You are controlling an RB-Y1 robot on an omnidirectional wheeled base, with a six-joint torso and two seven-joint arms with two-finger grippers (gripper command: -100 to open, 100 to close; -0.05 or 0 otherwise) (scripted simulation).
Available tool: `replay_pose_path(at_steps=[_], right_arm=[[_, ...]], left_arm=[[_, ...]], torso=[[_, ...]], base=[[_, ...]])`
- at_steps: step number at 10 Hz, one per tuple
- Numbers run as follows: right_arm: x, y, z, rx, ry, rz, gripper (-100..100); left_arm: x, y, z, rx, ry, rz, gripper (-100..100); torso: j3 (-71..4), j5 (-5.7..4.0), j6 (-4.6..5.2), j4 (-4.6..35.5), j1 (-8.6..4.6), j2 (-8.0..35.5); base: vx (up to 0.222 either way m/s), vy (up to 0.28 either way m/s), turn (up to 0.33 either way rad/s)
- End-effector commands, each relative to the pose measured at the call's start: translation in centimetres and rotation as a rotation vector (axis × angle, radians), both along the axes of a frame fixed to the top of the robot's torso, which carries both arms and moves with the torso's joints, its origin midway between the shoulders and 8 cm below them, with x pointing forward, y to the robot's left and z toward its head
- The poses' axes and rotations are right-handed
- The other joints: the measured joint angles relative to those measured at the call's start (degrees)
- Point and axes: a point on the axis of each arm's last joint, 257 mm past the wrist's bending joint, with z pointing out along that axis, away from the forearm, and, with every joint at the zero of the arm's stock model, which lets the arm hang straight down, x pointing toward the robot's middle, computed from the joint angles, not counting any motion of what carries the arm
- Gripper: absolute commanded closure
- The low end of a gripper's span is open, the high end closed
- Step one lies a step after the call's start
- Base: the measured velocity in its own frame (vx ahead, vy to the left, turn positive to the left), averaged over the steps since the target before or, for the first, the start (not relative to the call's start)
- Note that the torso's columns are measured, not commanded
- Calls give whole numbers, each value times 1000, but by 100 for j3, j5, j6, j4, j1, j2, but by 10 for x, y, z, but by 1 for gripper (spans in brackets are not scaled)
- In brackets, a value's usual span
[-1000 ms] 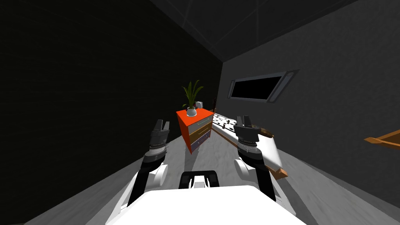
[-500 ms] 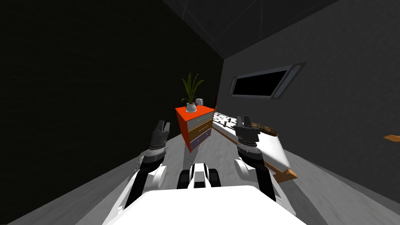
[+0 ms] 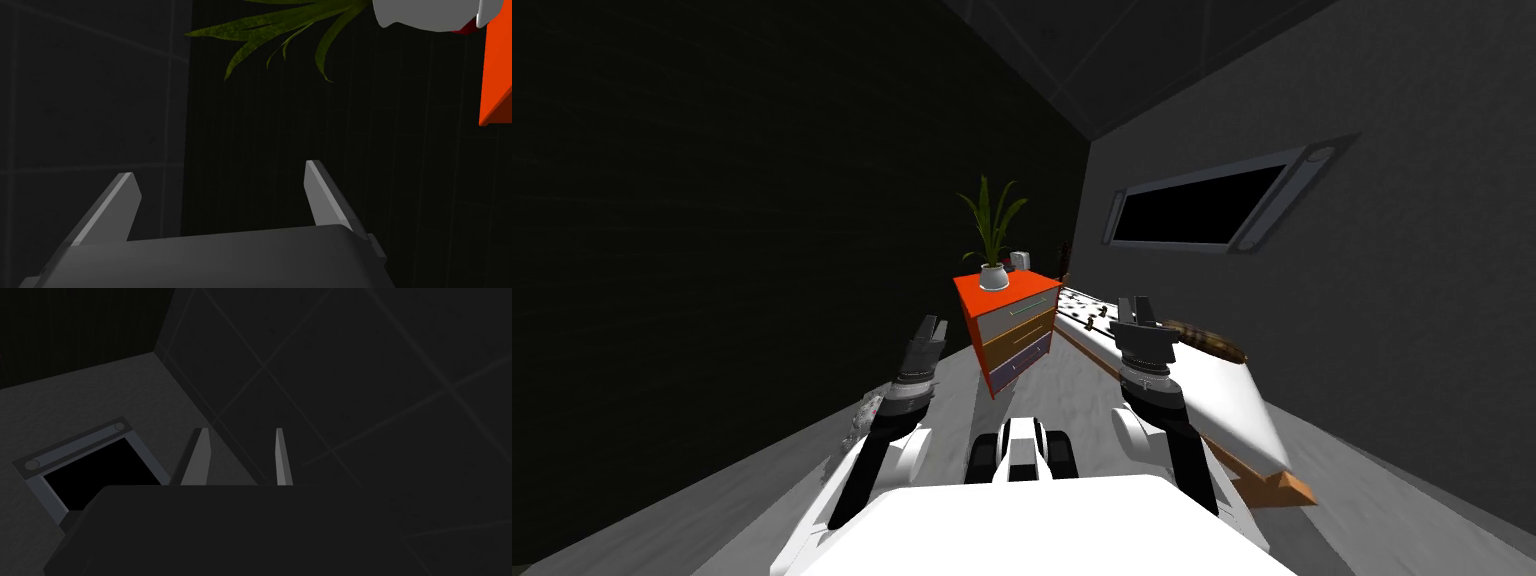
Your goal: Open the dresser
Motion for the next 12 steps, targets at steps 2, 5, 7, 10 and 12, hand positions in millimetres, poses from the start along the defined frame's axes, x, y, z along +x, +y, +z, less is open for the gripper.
replay_pose_path(at_steps=[2, 5, 7, 10, 12], right_arm=[[0, 0, 0, 0, 0, 0, 0], [0, 0, 0, 0, 0, 0, 0], [0, 0, 0, 0, 0, 0, 0], [0, 0, 0, 0, 0, 0, 0], [0, 0, 0, 0, 0, 0, 0]], left_arm=[[12, 18, -28, -15, 62, 25, -100], [19, 34, -51, -30, 111, 47, -100], [23, 44, -65, -38, 141, 62, -100], [27, 58, -84, -51, 182, 82, -100], [29, 73, -102, -65, 220, 104, -100]], torso=[[-2, 0, 0, 0, -3, -3], [-9, -5, 1, -4, -12, -14], [-8, 1, 0, -4, 1, -11], [0, -4, 0, 0, -12, 0], [-6, 0, 1, -2, 0, -11]], base=[[115, -142, 78], [125, -150, 77], [124, -131, 65], [94, -152, 64], [123, -138, 75]])
